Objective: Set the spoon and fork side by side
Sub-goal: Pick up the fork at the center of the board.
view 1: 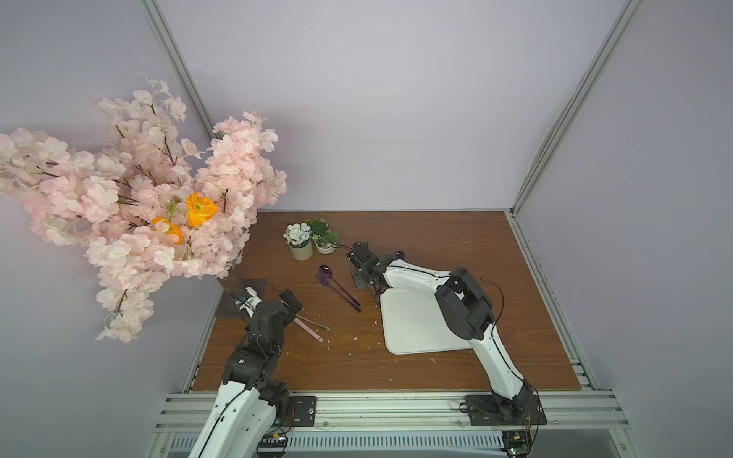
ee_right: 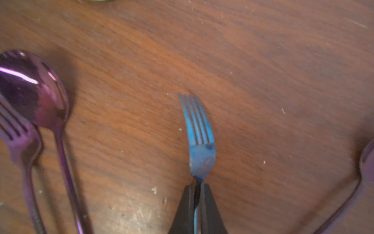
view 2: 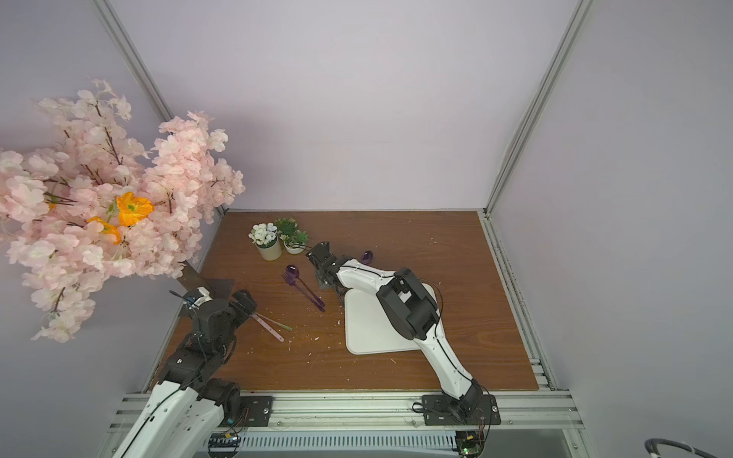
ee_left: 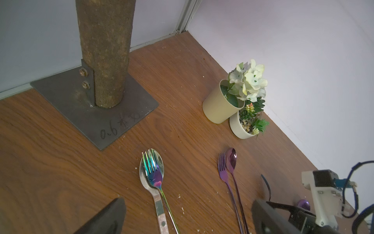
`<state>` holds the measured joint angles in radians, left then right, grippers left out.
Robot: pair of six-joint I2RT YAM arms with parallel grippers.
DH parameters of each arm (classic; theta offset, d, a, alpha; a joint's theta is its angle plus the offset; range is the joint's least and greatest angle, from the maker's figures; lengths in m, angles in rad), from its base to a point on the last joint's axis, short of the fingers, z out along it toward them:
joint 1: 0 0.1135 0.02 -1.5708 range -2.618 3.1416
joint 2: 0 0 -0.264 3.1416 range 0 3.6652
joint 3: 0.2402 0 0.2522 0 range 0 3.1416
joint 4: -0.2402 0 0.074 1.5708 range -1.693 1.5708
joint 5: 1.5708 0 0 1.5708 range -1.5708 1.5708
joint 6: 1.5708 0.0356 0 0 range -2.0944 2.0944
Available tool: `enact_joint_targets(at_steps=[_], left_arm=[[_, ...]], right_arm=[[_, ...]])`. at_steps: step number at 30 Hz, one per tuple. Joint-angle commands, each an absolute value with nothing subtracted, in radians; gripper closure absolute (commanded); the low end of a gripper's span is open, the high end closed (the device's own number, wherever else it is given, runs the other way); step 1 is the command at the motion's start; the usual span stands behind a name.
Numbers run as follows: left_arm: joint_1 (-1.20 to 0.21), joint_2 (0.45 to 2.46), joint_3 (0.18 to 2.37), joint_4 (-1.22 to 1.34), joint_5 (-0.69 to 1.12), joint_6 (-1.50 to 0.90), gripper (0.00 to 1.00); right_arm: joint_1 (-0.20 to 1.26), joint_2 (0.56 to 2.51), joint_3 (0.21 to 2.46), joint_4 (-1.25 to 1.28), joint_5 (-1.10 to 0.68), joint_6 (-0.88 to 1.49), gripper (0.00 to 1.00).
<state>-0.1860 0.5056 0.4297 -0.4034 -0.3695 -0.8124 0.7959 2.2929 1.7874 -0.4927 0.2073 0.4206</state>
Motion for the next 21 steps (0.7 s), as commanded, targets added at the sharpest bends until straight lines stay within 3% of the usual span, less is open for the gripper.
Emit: enact_joint_targets(at_steps=[1,10,13,17,21], left_arm=[[-0.176,0.501,0.441,-0.407,-0.365,-0.793,0.0],[-0.176,0.543,0.466,-0.346,-0.268,-0.736,0.01],[-0.176,0.574,0.446,-0.206,-0.072,-0.665,0.01],[-0.2,0.626,0.381,0.098,0.279,-0.655,0.02],[-0.306,0.724,0.331,0.403,0.456,-0.701,0.05]], right_arm=[[0.784,2.301,1.779,-0.447,0.153,0.442,0.98],[0.74,2.151,1.688,-0.206,-0.126,0.521,1.0],[0.691,2.04,1.549,-0.041,-0.321,0.573,1.0],[0.592,1.895,1.27,0.374,-0.63,0.786,1.0],[0.509,1.79,1.024,0.791,-0.781,1.067,1.0]])
